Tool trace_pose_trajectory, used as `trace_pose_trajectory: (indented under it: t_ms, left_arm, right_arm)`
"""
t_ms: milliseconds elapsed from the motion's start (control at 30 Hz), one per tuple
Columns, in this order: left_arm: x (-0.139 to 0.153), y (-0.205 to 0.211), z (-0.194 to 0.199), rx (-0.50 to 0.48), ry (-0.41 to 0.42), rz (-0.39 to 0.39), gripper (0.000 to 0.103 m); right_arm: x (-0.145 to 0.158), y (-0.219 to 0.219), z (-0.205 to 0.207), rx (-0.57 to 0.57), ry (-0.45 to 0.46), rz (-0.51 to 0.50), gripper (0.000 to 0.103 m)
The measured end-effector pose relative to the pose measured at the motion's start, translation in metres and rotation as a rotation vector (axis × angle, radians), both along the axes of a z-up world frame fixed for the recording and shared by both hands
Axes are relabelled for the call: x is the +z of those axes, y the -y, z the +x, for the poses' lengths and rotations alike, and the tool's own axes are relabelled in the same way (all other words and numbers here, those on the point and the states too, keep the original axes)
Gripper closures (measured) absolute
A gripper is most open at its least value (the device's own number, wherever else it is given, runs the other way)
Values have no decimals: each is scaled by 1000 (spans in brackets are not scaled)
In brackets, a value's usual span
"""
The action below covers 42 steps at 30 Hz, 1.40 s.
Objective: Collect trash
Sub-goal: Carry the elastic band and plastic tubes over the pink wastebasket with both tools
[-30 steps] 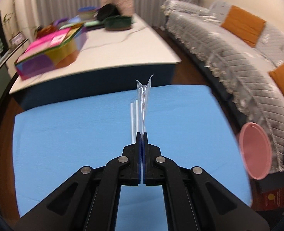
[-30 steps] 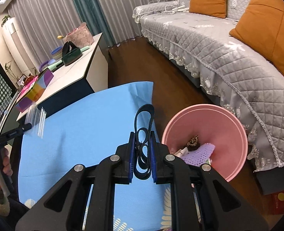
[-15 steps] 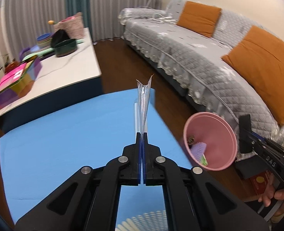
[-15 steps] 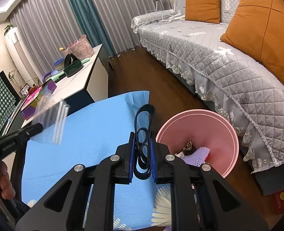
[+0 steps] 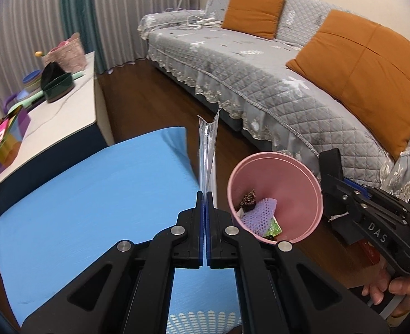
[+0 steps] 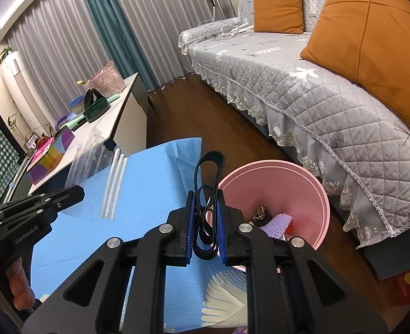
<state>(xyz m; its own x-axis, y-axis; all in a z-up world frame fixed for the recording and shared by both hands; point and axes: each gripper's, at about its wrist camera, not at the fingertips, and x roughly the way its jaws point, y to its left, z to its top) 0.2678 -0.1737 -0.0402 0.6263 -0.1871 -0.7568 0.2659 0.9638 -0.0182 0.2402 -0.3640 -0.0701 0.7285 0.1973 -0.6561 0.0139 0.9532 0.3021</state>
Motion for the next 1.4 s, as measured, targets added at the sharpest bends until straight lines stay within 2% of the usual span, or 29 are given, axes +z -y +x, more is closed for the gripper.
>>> trace_pose_trajectory:
  t_ms: [800,1033,1400]
  left_arm:
    - [-32,61,33,-101,-49,17,103]
    - [-53,80,47,-155,-90,48,103]
    - [-85,100,66,-210,-162,51,103]
  right_arm:
    - [-24,38,15,-84,-47,-18,88]
    - [-34,43,25,-100,-77,-55,88]
    - [-52,42,46,-96,-135,-91,88]
